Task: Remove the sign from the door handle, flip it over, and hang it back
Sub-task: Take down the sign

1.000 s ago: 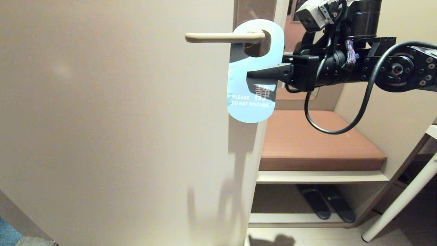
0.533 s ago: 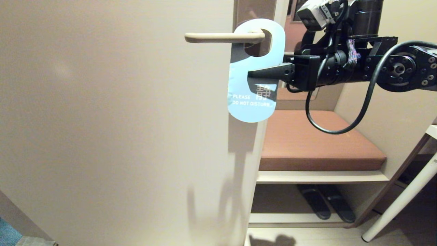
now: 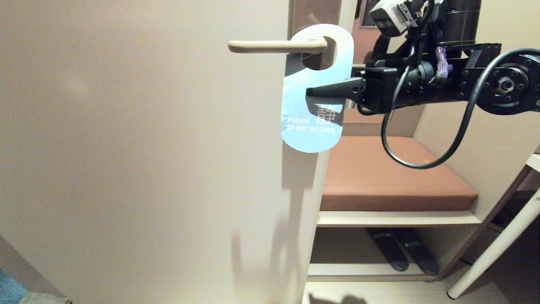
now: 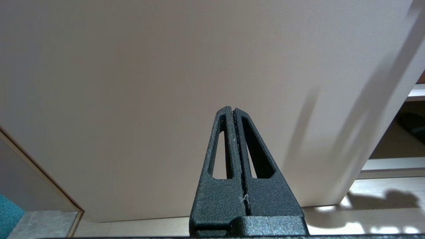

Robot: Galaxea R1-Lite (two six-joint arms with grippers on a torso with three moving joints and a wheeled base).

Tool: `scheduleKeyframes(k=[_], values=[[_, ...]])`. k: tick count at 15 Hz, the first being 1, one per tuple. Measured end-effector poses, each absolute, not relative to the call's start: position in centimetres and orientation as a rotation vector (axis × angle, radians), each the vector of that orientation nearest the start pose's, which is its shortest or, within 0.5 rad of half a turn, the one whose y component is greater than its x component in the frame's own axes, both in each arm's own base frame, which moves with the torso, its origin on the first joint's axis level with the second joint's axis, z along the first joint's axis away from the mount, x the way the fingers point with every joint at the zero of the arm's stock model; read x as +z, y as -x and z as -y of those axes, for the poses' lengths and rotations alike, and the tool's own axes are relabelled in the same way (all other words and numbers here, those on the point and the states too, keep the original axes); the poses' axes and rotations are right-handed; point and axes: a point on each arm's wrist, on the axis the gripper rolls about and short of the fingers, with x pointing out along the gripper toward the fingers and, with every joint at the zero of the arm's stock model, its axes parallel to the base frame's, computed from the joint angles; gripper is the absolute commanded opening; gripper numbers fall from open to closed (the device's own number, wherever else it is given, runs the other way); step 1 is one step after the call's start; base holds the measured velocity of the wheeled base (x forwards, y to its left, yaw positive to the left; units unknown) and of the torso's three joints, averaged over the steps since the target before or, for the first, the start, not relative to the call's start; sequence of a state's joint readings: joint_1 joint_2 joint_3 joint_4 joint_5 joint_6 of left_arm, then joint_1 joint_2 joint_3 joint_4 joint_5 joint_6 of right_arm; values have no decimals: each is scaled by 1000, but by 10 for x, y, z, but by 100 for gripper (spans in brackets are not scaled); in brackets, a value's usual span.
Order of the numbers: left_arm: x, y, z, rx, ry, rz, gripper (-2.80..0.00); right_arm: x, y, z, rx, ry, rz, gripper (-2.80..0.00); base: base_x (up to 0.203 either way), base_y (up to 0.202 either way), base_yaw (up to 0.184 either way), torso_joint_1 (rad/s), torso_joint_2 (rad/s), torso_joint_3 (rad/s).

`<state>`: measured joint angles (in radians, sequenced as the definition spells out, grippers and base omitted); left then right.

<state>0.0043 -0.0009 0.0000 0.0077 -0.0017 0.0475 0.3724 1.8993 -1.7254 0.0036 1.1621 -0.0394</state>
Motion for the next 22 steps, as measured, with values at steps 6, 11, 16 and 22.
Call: scheduleKeyframes(k=[6,11,16,22], values=[[75,23,0,3,-47,-7,-280,320,-325,-161,1490,-20,-119,-280,0,0,0,0,0,0],[75,23,0,2,-48,-7,-280,323,-327,-172,1350,14,-54,-280,0,0,0,0,0,0],[75,23,0,2,-47,-7,-280,317,-326,-178,1235,20,-76,-280,0,0,0,0,0,0],[75,23,0,2,-47,-7,-280,315,-314,-186,1144,26,-101,-280,0,0,0,0,0,0]])
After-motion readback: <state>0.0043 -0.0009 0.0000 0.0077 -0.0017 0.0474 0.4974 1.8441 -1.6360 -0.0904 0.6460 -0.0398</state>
